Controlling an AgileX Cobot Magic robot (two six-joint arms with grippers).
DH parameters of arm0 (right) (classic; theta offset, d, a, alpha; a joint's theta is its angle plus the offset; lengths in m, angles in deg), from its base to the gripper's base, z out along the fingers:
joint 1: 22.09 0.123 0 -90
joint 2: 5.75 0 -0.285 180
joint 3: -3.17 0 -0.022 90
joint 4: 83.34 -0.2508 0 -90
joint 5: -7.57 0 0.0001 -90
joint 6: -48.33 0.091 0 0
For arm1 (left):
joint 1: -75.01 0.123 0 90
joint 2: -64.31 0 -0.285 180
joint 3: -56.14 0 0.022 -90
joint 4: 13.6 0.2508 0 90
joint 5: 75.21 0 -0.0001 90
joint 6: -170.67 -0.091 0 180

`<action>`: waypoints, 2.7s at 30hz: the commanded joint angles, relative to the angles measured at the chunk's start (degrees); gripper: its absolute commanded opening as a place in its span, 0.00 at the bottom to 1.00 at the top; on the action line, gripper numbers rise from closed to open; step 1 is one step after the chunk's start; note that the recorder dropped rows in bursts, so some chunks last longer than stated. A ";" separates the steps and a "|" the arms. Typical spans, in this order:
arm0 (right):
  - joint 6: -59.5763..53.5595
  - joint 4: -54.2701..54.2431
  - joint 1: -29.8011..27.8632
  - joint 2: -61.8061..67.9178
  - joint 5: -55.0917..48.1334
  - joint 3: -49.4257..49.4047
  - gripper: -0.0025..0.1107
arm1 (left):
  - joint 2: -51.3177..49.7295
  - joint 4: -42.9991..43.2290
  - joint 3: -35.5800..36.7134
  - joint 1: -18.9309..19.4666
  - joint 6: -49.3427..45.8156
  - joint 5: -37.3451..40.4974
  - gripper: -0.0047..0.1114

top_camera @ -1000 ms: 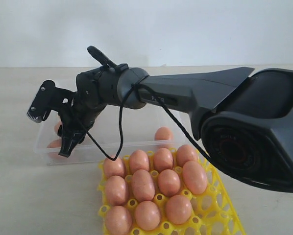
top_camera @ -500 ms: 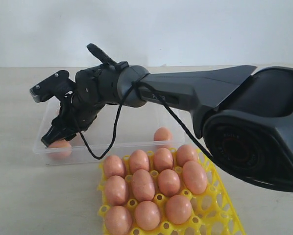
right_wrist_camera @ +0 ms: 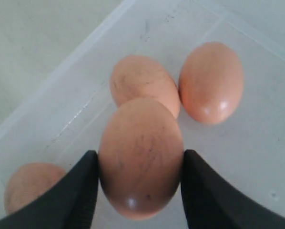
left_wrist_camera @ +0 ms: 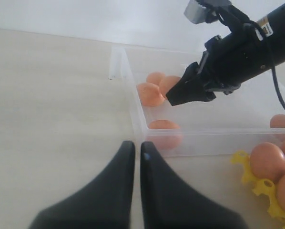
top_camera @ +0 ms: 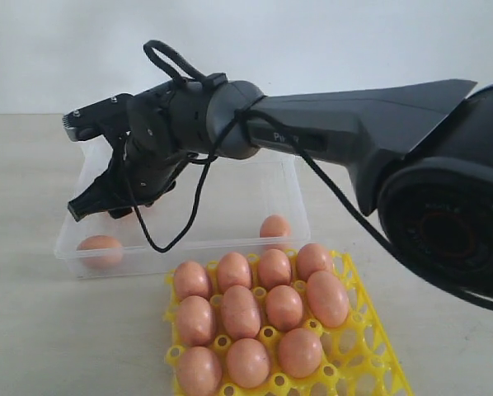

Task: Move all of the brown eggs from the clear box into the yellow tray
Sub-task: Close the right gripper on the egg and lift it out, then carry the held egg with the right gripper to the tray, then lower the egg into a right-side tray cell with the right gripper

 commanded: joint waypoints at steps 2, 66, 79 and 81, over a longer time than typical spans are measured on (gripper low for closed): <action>8.76 4.07 -0.02 -9.52 14.41 -13.84 0.02 | -0.24 0.24 0.23 -0.13 -0.24 -0.43 0.08; 0.74 -5.89 -3.43 -61.37 52.14 -98.88 0.02 | -0.24 0.24 0.23 -0.13 -0.24 -0.43 0.08; -0.61 -5.89 -3.43 -54.63 51.99 -98.88 0.02 | -0.24 0.24 0.23 -0.13 -0.24 -0.43 0.08; -0.61 -5.89 -3.43 -53.89 52.37 -98.88 0.02 | -0.24 0.24 0.23 -0.13 -0.24 -0.43 0.08</action>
